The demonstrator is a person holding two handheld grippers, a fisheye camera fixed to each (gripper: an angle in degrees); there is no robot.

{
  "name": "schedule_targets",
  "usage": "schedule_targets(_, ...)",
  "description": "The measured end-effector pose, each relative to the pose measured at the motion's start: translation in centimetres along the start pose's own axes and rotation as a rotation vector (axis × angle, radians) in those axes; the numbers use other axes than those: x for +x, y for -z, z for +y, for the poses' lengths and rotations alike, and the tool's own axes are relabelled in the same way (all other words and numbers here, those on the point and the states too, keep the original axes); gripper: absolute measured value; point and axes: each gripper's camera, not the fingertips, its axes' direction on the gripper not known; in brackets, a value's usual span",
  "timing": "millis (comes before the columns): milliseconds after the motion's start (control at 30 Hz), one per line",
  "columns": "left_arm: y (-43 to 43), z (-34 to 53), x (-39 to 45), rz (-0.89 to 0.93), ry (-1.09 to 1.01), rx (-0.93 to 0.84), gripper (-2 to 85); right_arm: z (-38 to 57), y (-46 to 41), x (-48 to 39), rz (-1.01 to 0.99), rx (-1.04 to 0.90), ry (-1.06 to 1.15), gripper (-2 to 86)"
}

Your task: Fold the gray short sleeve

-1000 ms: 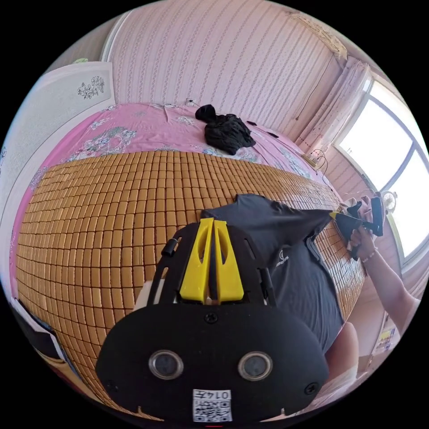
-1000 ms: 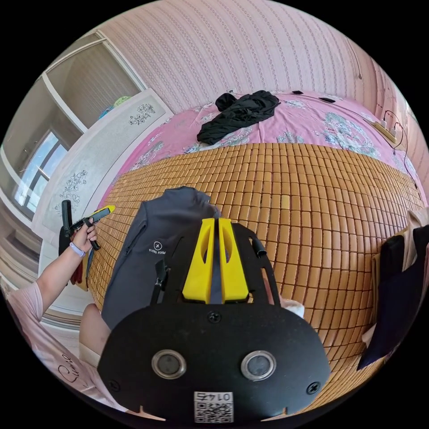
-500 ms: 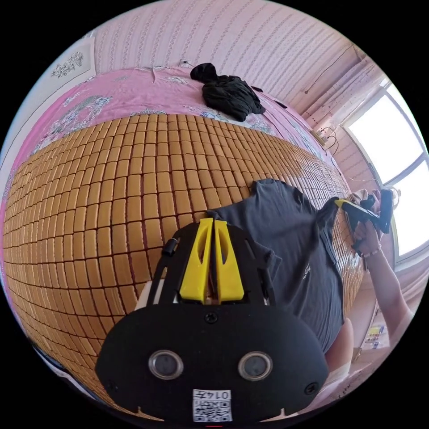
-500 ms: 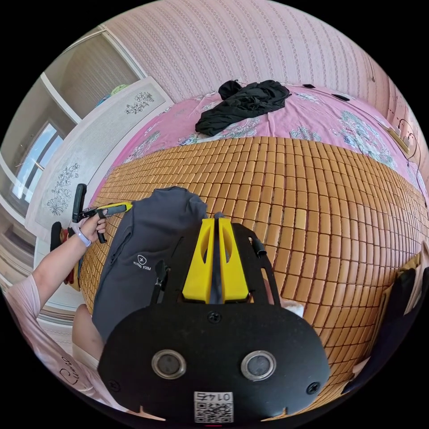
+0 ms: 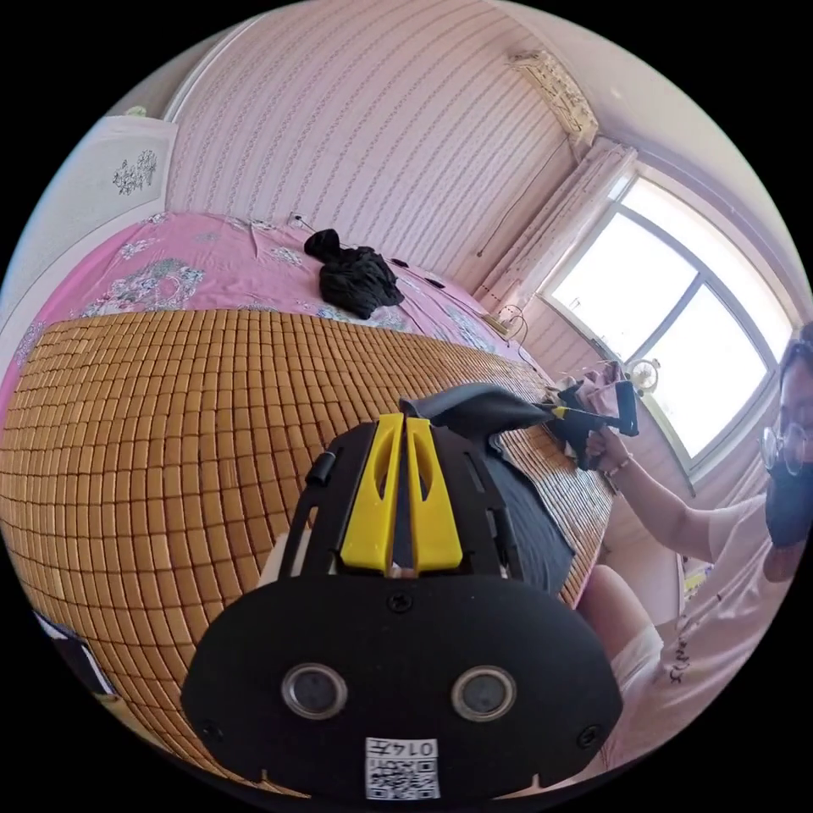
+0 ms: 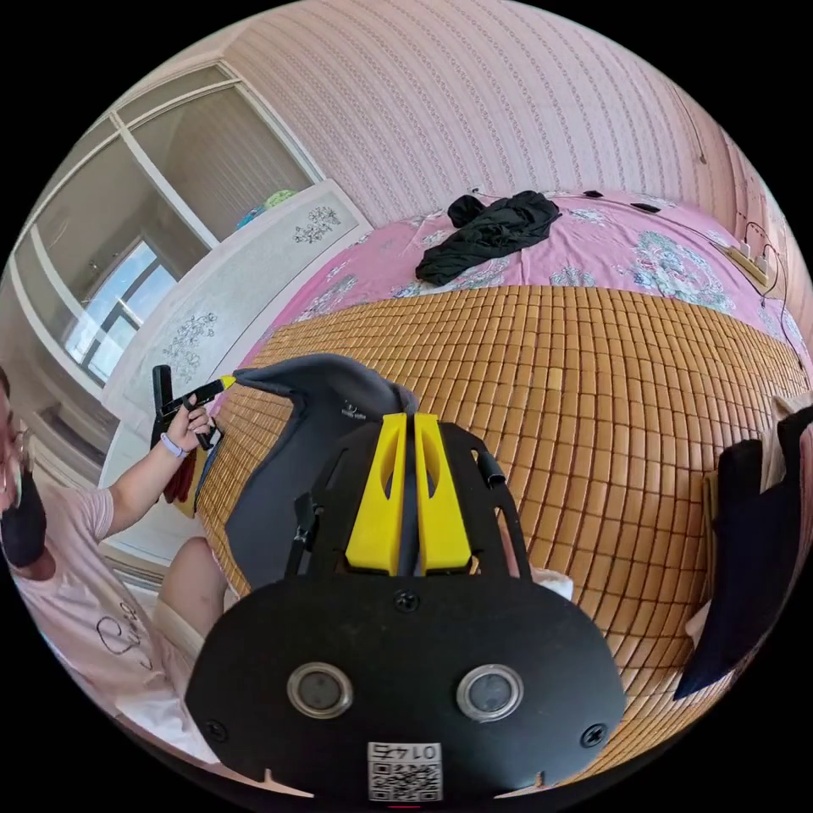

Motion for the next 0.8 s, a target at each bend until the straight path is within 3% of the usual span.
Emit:
schedule_targets(67,2.3,6.5,0.5,0.055,0.055,-0.080,-0.7,4.6,1.0,-0.9,-0.044,-0.069,0.005,0.9)
schedule_targets(167,3.4,14.8,-0.2,-0.015,0.189,-0.197,0.4,12.1,-0.2,-0.6,-0.112,-0.230,-0.088,1.2)
schedule_targets(267,4.3,19.9,-0.7,-0.029,0.300,-0.272,2.6,16.8,-0.7,-0.1,-0.013,-0.290,-0.227,1.5)
schedule_targets(467,2.7,18.6,4.7,-0.028,0.096,-0.300,4.1,16.0,0.2,-5.4,-0.008,-0.140,-0.124,4.6)
schedule_targets(633,-3.5,16.5,9.2,-0.089,-0.096,-0.318,7.8,13.2,-7.6,-13.5,-0.022,-0.297,0.130,9.4)
schedule_targets(800,-9.6,17.4,9.0,-0.092,-0.066,-0.464,3.0,12.7,-11.6,-14.7,0.063,-0.361,0.116,6.0)
